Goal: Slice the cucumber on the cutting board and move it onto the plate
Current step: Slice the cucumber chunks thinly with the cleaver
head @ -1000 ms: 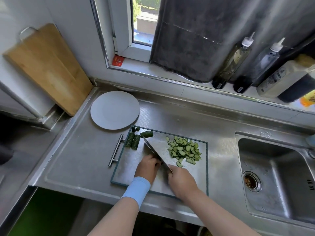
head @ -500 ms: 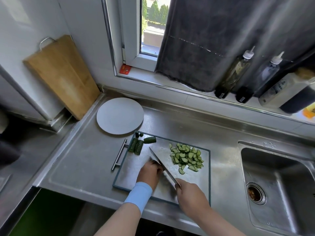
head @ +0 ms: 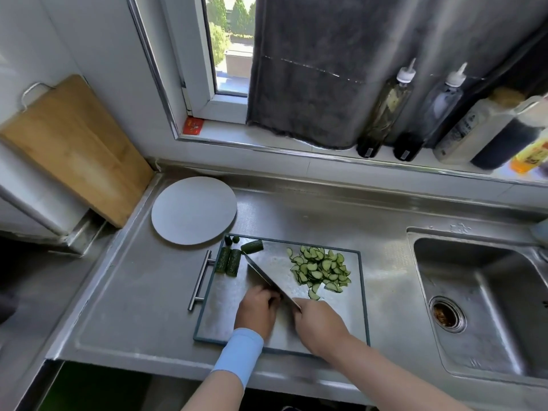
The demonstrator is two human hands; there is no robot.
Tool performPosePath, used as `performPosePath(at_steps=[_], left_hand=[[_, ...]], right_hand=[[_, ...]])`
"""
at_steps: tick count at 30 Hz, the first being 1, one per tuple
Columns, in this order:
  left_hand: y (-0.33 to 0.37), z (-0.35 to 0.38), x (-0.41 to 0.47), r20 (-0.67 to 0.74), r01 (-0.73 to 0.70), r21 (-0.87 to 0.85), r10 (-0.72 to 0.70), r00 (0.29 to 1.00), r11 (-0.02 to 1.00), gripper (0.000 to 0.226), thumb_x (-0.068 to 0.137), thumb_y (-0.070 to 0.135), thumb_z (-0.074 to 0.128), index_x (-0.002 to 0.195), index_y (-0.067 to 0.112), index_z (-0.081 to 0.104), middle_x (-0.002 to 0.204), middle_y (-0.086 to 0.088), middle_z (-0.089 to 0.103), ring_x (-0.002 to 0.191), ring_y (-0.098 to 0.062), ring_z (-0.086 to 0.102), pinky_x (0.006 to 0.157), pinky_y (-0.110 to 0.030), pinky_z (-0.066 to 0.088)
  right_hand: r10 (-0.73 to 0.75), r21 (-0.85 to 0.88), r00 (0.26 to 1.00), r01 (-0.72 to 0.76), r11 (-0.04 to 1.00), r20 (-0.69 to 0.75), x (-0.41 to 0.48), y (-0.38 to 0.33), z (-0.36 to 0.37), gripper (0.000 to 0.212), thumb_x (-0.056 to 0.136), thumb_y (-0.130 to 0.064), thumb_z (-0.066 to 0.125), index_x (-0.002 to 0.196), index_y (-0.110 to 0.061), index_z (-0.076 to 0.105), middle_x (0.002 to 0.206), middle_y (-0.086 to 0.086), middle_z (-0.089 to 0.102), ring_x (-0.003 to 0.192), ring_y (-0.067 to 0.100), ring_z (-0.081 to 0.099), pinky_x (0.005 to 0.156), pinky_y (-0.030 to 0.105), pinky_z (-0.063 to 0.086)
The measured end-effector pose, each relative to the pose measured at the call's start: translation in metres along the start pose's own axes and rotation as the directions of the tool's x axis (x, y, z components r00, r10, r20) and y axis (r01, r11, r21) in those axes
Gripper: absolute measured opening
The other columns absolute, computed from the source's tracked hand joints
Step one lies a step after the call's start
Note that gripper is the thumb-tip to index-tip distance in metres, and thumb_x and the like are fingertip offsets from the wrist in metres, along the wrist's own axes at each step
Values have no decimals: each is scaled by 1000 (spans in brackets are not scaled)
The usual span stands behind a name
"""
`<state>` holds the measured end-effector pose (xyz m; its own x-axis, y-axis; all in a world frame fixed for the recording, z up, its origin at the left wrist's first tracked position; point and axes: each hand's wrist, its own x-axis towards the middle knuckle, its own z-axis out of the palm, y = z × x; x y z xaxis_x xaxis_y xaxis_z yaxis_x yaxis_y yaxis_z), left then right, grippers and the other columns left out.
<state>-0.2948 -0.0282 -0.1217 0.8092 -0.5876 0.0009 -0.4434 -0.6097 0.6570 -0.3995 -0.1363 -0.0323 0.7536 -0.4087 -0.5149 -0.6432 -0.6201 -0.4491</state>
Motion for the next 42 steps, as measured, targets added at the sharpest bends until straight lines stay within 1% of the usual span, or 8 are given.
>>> performPosePath(at_steps=[6, 12, 20, 24, 29, 33, 36, 42], left_hand=[[0, -2, 2, -6, -17, -8, 17, 1000, 1000, 7, 77, 16, 75, 83, 20, 76, 91, 5, 65, 85, -16, 60, 72, -18, 43], [0, -5, 4, -1, -8, 1, 8, 1000, 1000, 8, 77, 15, 76, 81, 22, 77, 89, 2, 68, 82, -18, 61, 75, -14, 38], [-3, -1, 4, 4, -14, 25, 14, 1000, 1000, 9, 76, 13, 76, 80, 21, 76, 87, 0, 68, 82, -21, 61, 76, -17, 40], [-3, 0, 4, -12, -15, 14, 15, 1000, 1000, 9, 76, 12, 77, 80, 20, 76, 85, 0, 68, 80, -21, 61, 75, -18, 41], [-3, 0, 2, -22, -41, 7, 41, 999, 999, 13, 71, 8, 80, 78, 19, 76, 80, 2, 67, 78, -20, 62, 72, -18, 43], [-2, -2, 2, -19, -56, 13, 56, 998, 998, 15, 71, 8, 79, 81, 18, 76, 82, 3, 67, 81, -18, 61, 75, -10, 37], [-3, -3, 1, -20, -47, -11, 47, 999, 999, 13, 73, 7, 77, 82, 17, 77, 85, 2, 65, 83, -18, 60, 75, -10, 36], [3, -8, 1, -5, 25, -20, -25, 1000, 999, 8, 78, 15, 77, 83, 20, 78, 84, -2, 66, 78, -22, 61, 73, -22, 47]], right_hand=[[-17, 30, 1000, 17, 999, -2, 3, 1, -4, 31, 96, -18, 39, 67, -28, 42, 68, -6, 51, 70, 20, 47, 59, 32, 37], [-63, 34, 997, 65, 997, -40, -11, 13, 0, 33, 97, -22, 37, 68, -36, 39, 63, -10, 45, 65, 14, 43, 52, 23, 29], [-46, 16, 998, 47, 999, -32, -13, 22, 1, 35, 99, -22, 36, 67, -36, 36, 67, -9, 48, 65, 14, 44, 51, 23, 26], [-35, 61, 999, 36, 998, -14, -8, 21, 4, 29, 99, -20, 37, 83, -36, 55, 69, -15, 41, 77, 19, 41, 52, 18, 23], [-9, 90, 1000, 10, 996, -10, 4, 12, 6, 31, 94, -15, 38, 68, -29, 44, 69, -7, 53, 72, 23, 51, 53, 28, 32], [-24, 53, 999, 25, 998, -23, 12, 1, 5, 27, 95, -15, 38, 92, -30, 60, 92, 2, 68, 80, 22, 52, 62, 30, 37], [-23, 51, 999, 24, 998, -28, 14, 0, 7, 28, 96, -16, 38, 99, -28, 64, 95, 3, 69, 80, 23, 53, 64, 31, 39], [-54, 40, 996, 56, 998, -65, 3, 6, 7, 18, 96, -20, 38, 85, -24, 52, 78, -2, 58, 77, 26, 54, 60, 33, 39]])
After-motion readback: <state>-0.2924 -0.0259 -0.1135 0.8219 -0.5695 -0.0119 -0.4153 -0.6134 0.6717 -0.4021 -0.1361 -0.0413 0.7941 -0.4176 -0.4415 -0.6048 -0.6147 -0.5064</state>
